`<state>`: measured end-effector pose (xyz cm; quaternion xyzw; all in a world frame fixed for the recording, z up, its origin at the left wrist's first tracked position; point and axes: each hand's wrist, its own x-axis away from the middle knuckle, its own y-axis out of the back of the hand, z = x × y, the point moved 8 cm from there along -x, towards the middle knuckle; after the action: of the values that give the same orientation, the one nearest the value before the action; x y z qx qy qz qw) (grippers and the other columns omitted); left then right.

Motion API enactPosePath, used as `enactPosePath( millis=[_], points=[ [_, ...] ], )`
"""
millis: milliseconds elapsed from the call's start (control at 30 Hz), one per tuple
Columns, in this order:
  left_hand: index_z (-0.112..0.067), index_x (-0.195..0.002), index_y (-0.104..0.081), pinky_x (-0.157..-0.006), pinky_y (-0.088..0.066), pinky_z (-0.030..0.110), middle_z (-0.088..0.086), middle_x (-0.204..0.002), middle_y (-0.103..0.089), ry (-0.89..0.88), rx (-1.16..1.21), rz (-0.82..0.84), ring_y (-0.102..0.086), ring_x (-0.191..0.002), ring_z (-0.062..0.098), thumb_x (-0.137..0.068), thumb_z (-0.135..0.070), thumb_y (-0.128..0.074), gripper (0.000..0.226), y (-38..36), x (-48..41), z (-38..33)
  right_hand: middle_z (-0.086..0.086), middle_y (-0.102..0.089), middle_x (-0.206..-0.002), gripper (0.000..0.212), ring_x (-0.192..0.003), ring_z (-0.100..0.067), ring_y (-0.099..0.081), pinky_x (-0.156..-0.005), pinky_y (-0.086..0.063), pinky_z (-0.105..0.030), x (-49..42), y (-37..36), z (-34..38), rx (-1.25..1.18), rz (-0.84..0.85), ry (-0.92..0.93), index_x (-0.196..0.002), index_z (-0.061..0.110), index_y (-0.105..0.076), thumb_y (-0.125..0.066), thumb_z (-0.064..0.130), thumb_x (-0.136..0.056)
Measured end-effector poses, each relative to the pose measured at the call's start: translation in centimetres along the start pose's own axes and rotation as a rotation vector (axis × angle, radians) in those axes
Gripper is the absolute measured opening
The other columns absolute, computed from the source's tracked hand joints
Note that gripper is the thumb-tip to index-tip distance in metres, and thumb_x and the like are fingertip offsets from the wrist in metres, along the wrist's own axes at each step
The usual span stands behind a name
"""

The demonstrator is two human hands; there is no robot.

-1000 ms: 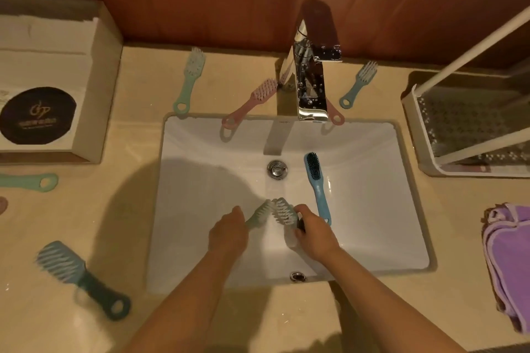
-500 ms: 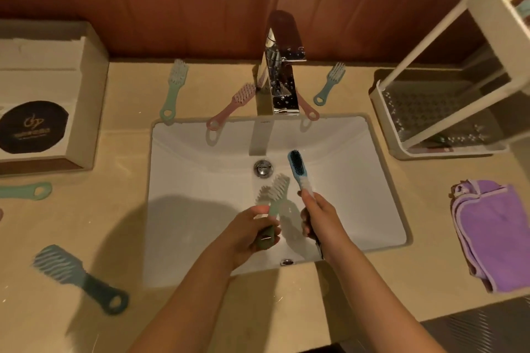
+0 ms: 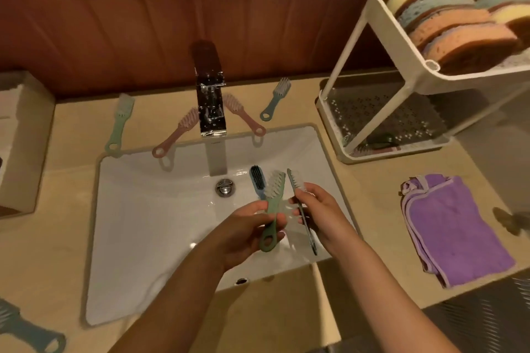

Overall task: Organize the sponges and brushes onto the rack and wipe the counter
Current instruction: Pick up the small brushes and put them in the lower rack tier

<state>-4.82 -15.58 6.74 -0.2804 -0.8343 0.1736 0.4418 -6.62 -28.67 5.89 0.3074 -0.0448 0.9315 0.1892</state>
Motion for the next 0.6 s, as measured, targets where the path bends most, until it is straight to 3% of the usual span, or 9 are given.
enactPosePath(
  millis=[100,200,333,467,533,600],
  points=[
    [-0.006,-0.111,-0.058,-0.065,-0.058,0.024,0.009,-0.078,-0.063,-0.001,-0.041,-0.035,-0.061,-0.072,0.017,-0.092,0.003,-0.044,0.025,-2.1,-1.2,0.0,-0.009,-0.069,-0.096,0.021,-0.081,-0.018,-0.064,-0.068,-0.052,-0.027,-0.1,2.9,1.1,0.04,-0.015,0.038,-0.109,0.015,-0.06,-0.055,0.025,-0.092],
    [-0.006,-0.117,-0.054,-0.054,-0.053,0.023,0.01,-0.078,-0.061,-0.053,-0.115,-0.151,-0.058,-0.07,0.019,-0.087,0.004,-0.049,0.031,-3.3,-2.3,-0.3,-0.004,-0.069,-0.097,0.024,-0.087,-0.018,-0.065,-0.079,-0.053,-0.03,-0.2,5.1,2.0,0.069,-0.002,0.088,-0.112,0.015,-0.06,-0.059,0.022,-0.089],
    [-0.01,-0.099,-0.058,-0.048,-0.044,0.023,0.005,-0.07,-0.051,-0.142,-0.257,-0.252,-0.047,-0.058,0.014,-0.09,-0.005,-0.046,0.015,-5.3,-3.6,-1.0,0.003,-0.066,-0.077,0.016,-0.07,-0.007,-0.063,-0.065,-0.052,-0.024,-0.5,8.4,2.7,-0.018,-0.035,0.118,-0.103,0.011,-0.063,-0.061,0.015,-0.089],
    [-0.015,-0.093,-0.059,-0.05,-0.042,0.023,0.001,-0.068,-0.05,-0.171,-0.356,-0.195,-0.044,-0.053,0.009,-0.098,-0.019,-0.042,0.018,-8.0,-4.3,-1.2,-0.002,-0.068,-0.083,0.011,-0.074,-0.015,-0.062,-0.071,-0.053,-0.035,-1.0,11.6,3.4,-0.027,-0.091,0.143,-0.099,0.016,-0.064,-0.061,0.014,-0.089],
    [-0.015,-0.092,-0.06,-0.049,-0.042,0.02,0.002,-0.07,-0.053,-0.189,-0.437,-0.202,-0.045,-0.055,0.01,-0.098,-0.02,-0.041,0.021,-8.9,-4.7,-1.4,-0.009,-0.064,-0.084,0.009,-0.071,-0.017,-0.058,-0.064,-0.051,-0.03,-1.5,13.6,4.1,-0.044,-0.128,0.167,-0.097,0.015,-0.062,-0.061,0.013,-0.088],
    [-0.015,-0.089,-0.063,-0.052,-0.043,0.02,0.002,-0.071,-0.057,-0.21,-0.495,-0.227,-0.047,-0.058,0.011,-0.098,-0.019,-0.042,0.023,-9.4,-5.0,-1.8,-0.007,-0.063,-0.089,0.014,-0.072,-0.012,-0.057,-0.061,-0.047,-0.019,-2.2,15.6,5.4,0.122,-0.181,0.259,-0.102,0.012,-0.062,-0.063,0.014,-0.087]
  ],
)
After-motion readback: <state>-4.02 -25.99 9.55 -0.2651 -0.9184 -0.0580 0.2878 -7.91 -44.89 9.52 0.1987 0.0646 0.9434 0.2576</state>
